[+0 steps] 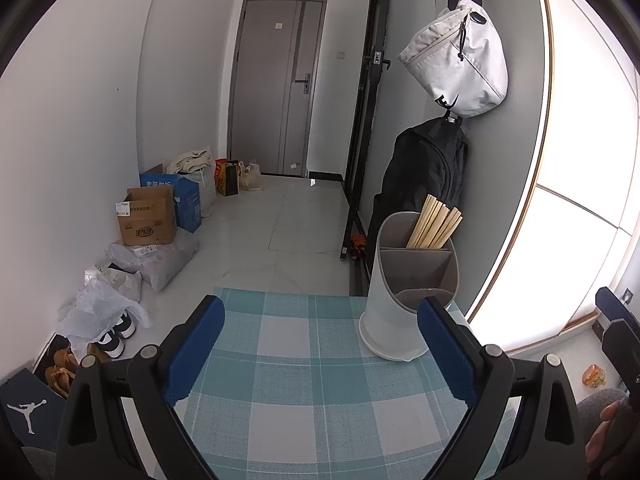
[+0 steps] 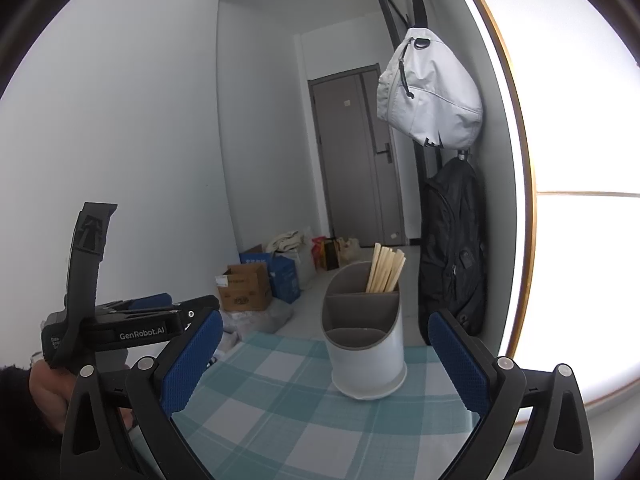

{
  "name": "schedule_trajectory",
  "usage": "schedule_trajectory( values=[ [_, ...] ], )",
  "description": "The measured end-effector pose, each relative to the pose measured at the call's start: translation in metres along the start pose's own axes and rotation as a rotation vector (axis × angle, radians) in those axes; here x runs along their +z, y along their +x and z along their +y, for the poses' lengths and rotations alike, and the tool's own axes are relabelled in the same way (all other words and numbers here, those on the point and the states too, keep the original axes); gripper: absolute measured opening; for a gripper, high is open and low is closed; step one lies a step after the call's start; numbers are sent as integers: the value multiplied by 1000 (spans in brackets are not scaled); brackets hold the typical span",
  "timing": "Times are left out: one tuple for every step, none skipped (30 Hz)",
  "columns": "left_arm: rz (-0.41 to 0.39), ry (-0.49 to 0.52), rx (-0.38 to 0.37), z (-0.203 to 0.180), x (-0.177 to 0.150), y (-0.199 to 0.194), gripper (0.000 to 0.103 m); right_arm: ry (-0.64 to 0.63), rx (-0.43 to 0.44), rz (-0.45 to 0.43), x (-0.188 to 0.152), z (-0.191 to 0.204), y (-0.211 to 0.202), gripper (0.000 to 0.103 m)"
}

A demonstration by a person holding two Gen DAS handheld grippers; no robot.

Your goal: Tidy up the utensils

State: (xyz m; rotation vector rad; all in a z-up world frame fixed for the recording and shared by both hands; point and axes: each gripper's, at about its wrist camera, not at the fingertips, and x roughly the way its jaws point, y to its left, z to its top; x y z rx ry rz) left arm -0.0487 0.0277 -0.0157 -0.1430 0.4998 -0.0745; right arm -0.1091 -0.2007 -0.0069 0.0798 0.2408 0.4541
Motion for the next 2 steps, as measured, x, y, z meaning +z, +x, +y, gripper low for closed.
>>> schedule_trajectory(
  values=[
    [3, -2, -13, 0, 0, 0, 95, 2, 3, 3, 0, 0, 1, 103],
    [1, 1, -17, -1, 0, -1, 95, 2, 4, 3, 0, 1, 1, 103]
  ],
)
